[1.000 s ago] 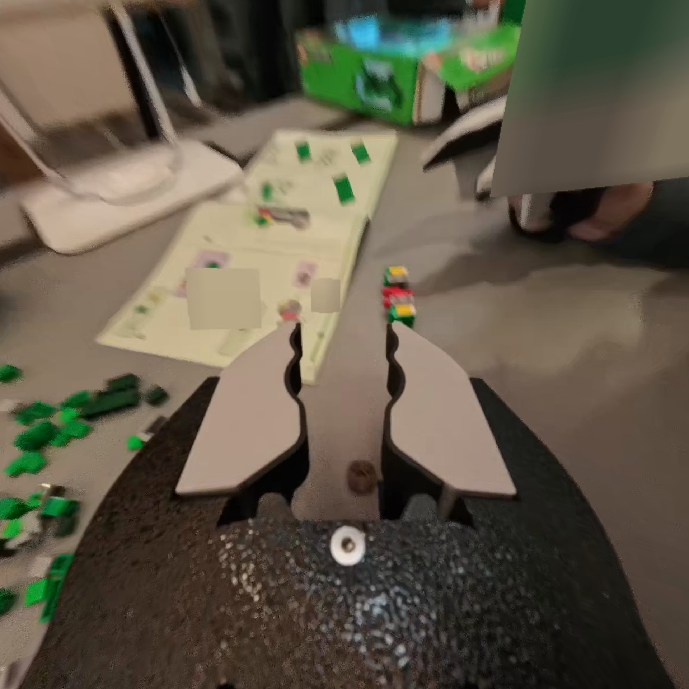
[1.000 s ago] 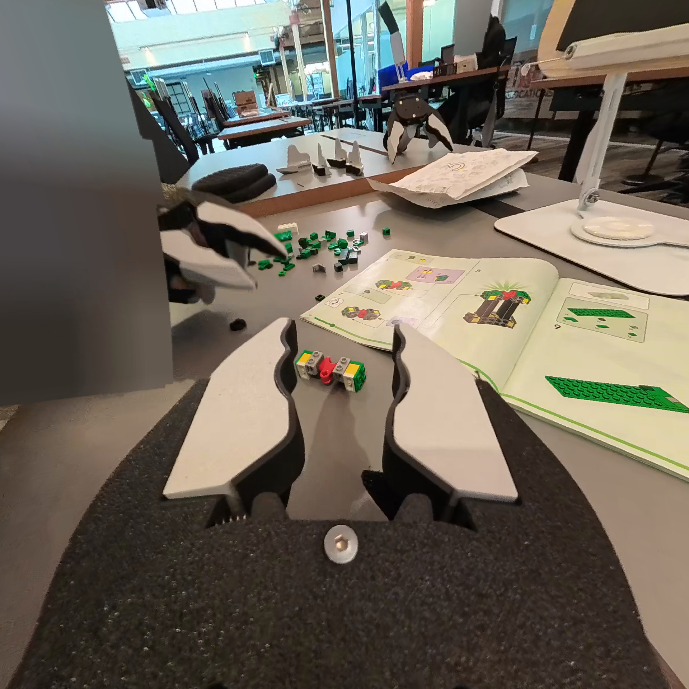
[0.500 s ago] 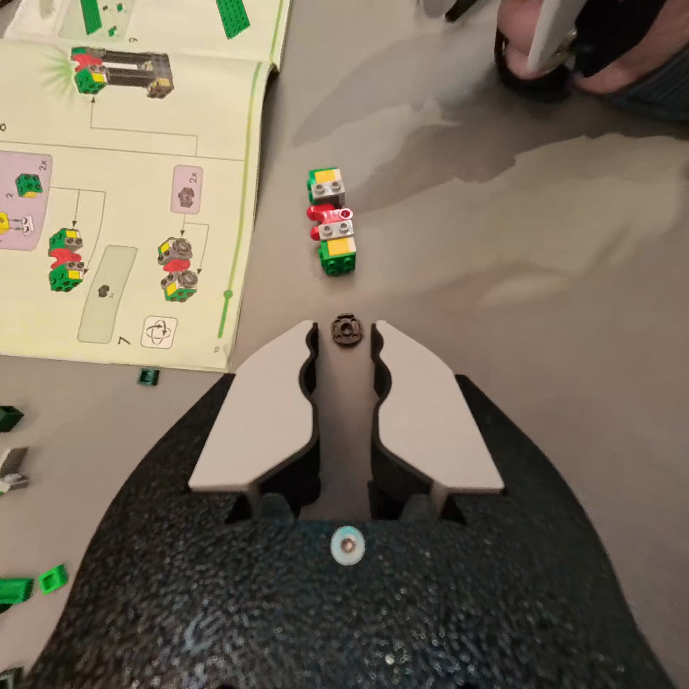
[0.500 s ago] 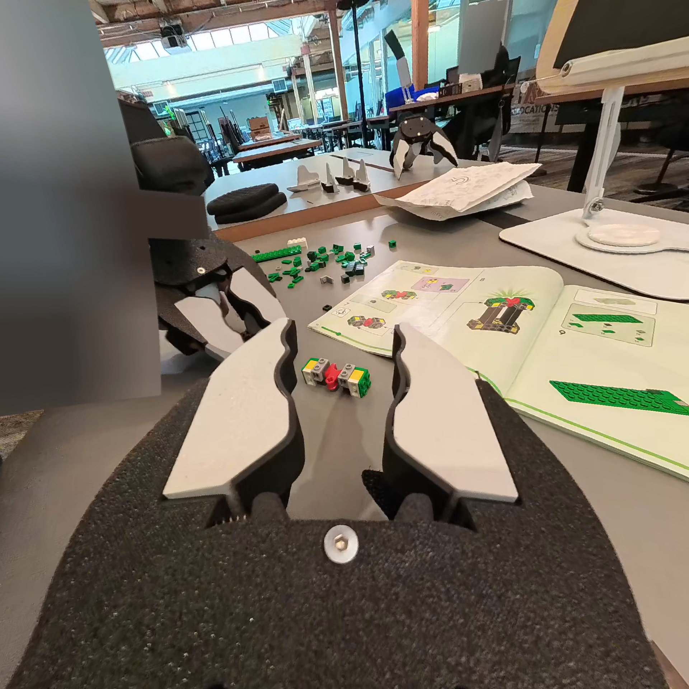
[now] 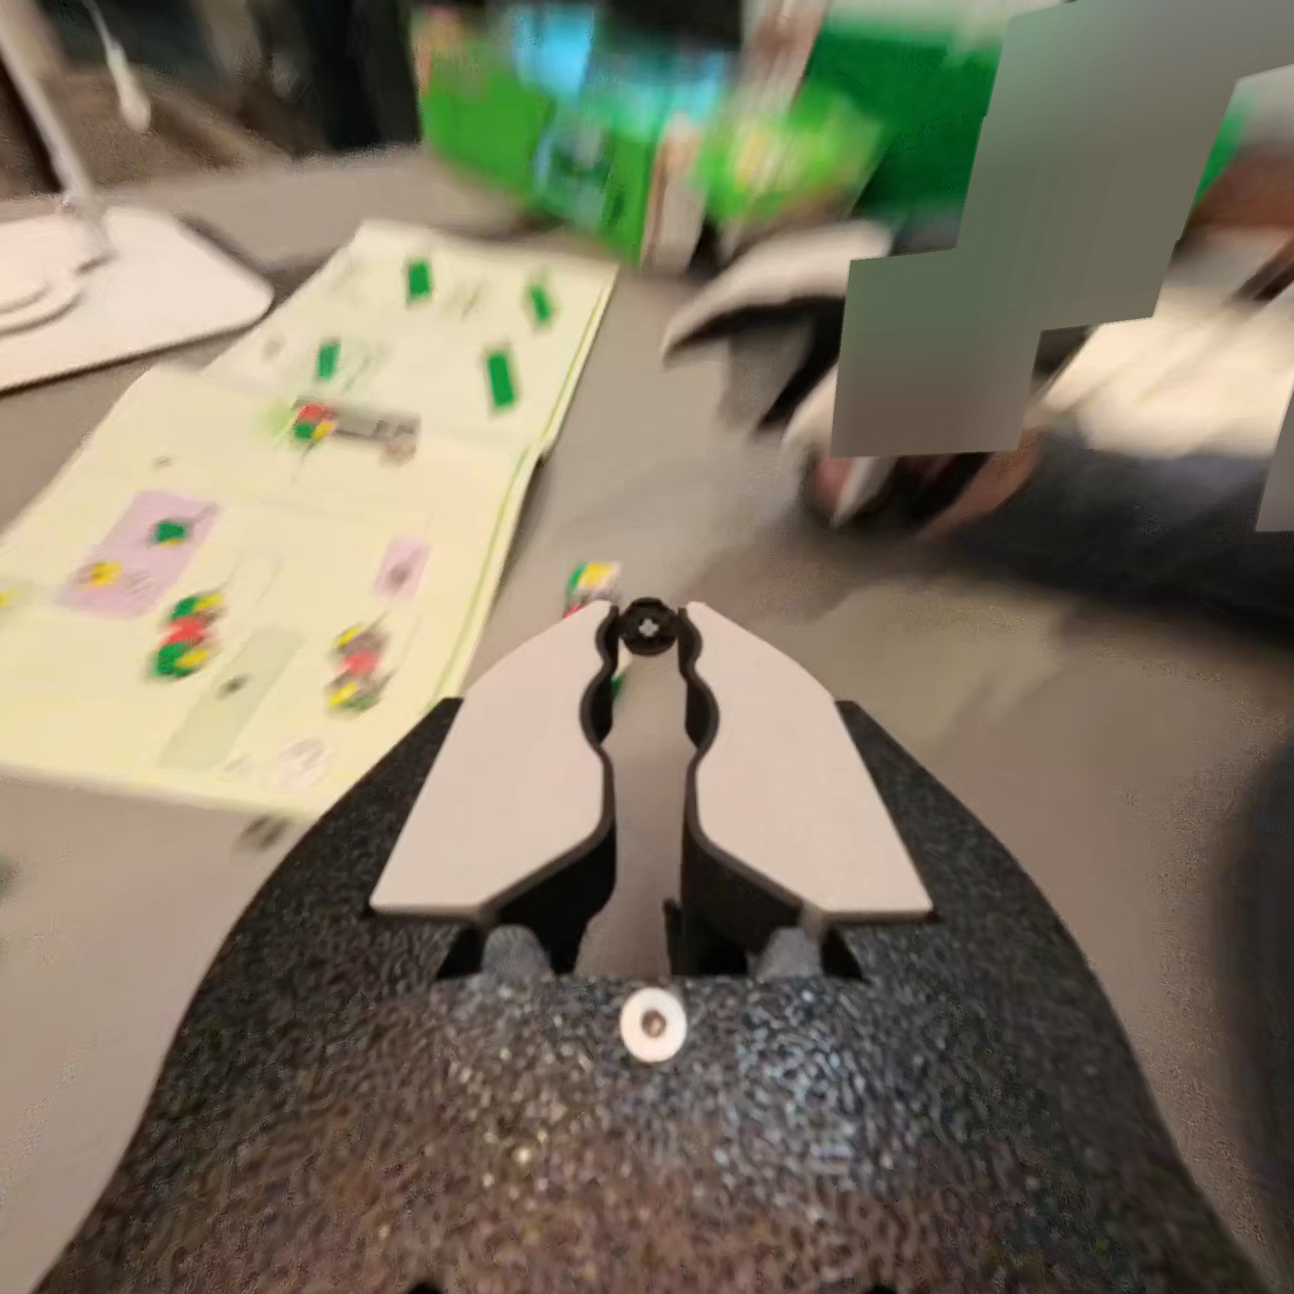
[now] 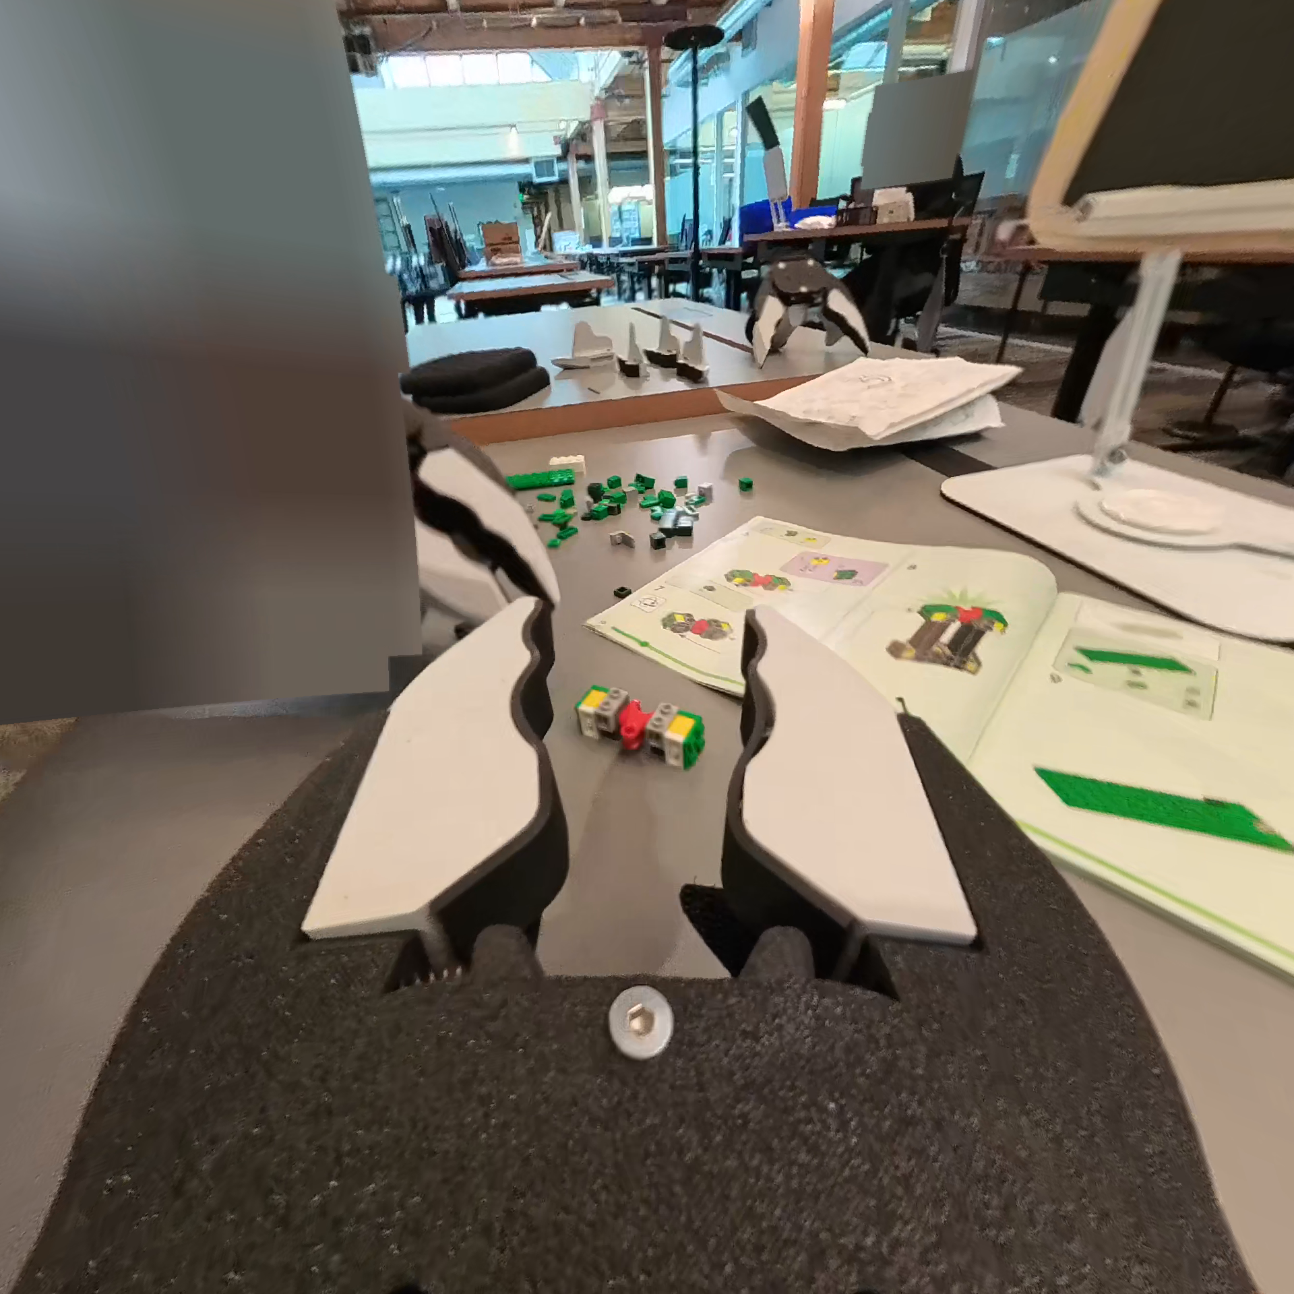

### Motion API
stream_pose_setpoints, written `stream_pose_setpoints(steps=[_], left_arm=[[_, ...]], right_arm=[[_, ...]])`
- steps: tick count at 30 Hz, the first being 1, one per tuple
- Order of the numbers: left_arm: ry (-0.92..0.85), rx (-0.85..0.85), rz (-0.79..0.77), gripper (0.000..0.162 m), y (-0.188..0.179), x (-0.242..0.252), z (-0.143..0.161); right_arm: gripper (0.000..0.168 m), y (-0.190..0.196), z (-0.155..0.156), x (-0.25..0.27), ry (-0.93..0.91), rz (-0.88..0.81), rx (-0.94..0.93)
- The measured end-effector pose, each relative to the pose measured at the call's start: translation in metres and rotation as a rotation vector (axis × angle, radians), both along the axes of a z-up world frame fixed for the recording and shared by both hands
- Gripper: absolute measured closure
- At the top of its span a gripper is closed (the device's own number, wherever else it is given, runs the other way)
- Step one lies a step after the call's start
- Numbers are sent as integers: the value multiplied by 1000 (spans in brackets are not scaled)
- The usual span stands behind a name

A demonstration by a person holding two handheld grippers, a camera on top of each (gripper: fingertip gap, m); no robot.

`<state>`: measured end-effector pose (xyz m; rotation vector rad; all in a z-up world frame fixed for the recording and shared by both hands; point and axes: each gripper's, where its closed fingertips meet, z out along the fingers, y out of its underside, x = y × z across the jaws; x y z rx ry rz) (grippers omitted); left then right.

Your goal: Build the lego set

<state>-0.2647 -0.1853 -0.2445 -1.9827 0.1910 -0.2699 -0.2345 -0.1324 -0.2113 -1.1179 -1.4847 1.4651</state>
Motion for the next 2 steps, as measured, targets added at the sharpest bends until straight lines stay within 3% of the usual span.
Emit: stream_pose_setpoints(steps=[2], left_arm=[[-408, 229, -64, 147, 1, 12, 51]], right_arm=[[117, -16, 13, -2, 12, 49, 72]])
